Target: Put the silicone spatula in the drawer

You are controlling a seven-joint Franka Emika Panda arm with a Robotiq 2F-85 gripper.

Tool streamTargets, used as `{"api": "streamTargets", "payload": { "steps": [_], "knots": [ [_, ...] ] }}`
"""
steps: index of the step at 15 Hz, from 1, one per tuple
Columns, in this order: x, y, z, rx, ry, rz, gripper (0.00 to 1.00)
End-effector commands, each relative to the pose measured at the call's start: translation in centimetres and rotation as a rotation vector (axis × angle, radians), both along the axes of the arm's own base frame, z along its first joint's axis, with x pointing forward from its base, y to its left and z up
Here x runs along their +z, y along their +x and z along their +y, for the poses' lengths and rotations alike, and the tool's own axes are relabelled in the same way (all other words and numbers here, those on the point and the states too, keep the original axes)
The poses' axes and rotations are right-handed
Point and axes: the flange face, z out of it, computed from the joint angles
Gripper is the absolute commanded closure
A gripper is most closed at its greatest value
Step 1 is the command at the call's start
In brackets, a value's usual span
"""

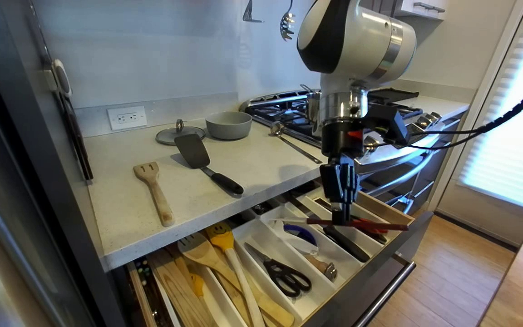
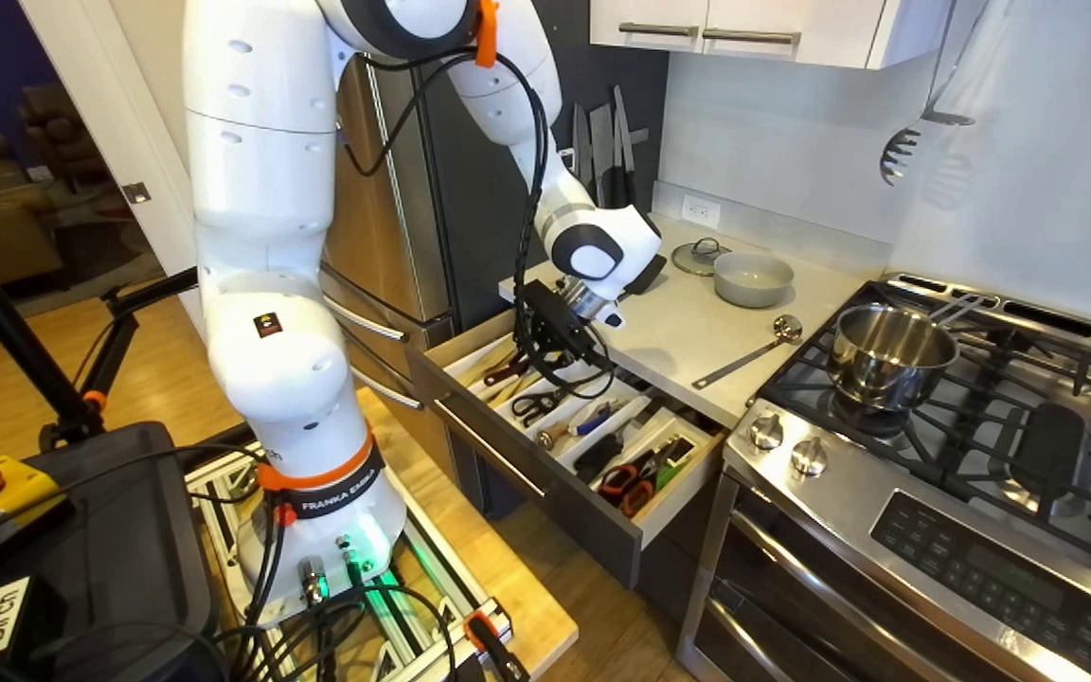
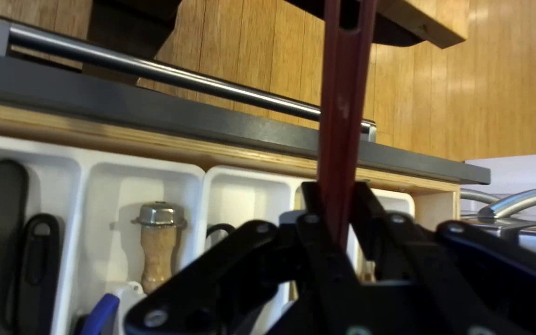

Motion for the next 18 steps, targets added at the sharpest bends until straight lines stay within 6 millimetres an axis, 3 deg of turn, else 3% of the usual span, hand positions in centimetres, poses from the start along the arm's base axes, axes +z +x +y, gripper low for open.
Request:
{"api": "streamTargets", "payload": {
  "steps": [1, 5, 10, 12, 18],
  "knots": [
    [-3.7, -0.4, -1.3, -0.128, -0.120, 0.096, 0.95],
    [-6.9, 0.6, -4.6, -0.205, -0.231, 0.033, 0.95],
    [-8.1, 3.7, -8.2, -0.137, -0.362, -0.097, 0.95],
    [-8.2, 5.1, -8.6, -0.097, -0.421, -0.167, 0.95],
    [-9.5, 7.8, -7.2, -0.029, -0.492, -0.334, 0.95]
  ]
}}
